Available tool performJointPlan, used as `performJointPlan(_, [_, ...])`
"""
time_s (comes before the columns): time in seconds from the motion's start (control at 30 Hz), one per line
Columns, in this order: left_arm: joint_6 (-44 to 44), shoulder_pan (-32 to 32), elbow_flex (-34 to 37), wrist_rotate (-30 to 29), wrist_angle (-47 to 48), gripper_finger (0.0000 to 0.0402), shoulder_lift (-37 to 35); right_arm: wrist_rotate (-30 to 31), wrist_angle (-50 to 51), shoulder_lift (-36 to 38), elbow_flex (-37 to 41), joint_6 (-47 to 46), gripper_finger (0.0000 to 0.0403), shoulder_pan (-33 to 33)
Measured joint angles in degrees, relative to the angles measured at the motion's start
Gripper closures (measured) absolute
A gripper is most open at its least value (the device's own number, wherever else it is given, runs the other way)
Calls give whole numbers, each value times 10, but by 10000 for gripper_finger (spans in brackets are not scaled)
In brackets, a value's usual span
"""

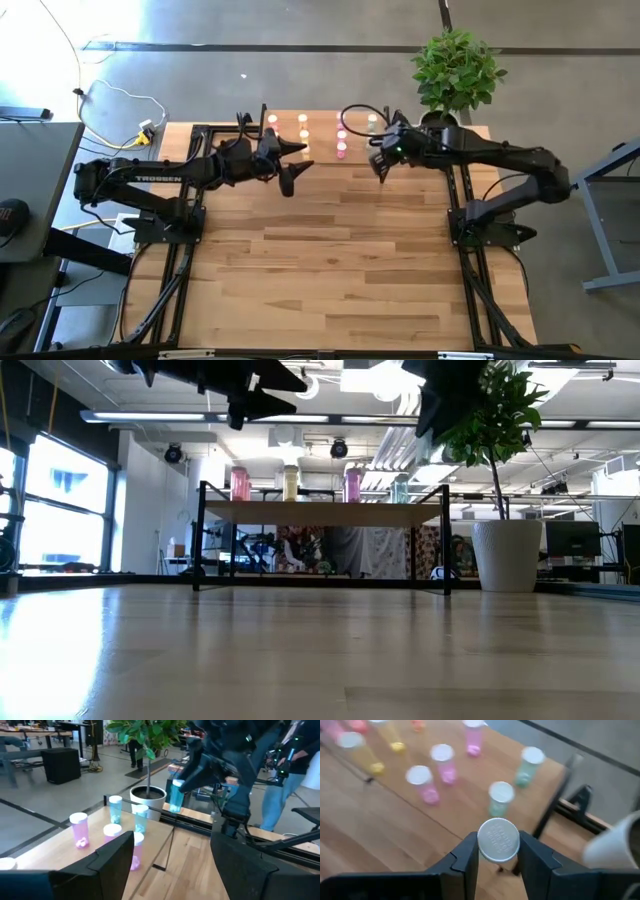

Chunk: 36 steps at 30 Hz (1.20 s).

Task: Pick and place medicine bottles onto shelf by color
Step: Put the blue pill bottle on the shelf aligned with the other blue pill bottles

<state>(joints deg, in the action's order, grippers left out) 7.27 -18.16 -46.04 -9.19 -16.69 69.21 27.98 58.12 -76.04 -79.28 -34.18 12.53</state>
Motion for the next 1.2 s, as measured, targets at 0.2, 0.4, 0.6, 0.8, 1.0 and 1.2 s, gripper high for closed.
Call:
performJointPlan(0.2, [0, -8, 0, 0, 0, 147, 0, -62, -150, 41, 106, 100, 299, 7])
performJointPlan(0.4, [0, -10, 0, 1, 0, 147, 0, -99, -235, 45, 172, 174, 299, 34])
performJointPlan(0.6, [0, -10, 0, 1, 1, 147, 0, -108, -271, 45, 187, 256, 299, 52])
performJointPlan(0.8, [0, -10, 0, 0, 1, 147, 0, -139, -268, 45, 187, 310, 299, 71])
performJointPlan(1.0, [0, -10, 0, -5, 1, 147, 0, -191, -268, 45, 187, 345, 299, 96])
performJointPlan(1.2, [-17, -10, 0, -6, 1, 147, 0, -216, -267, 44, 187, 358, 299, 118])
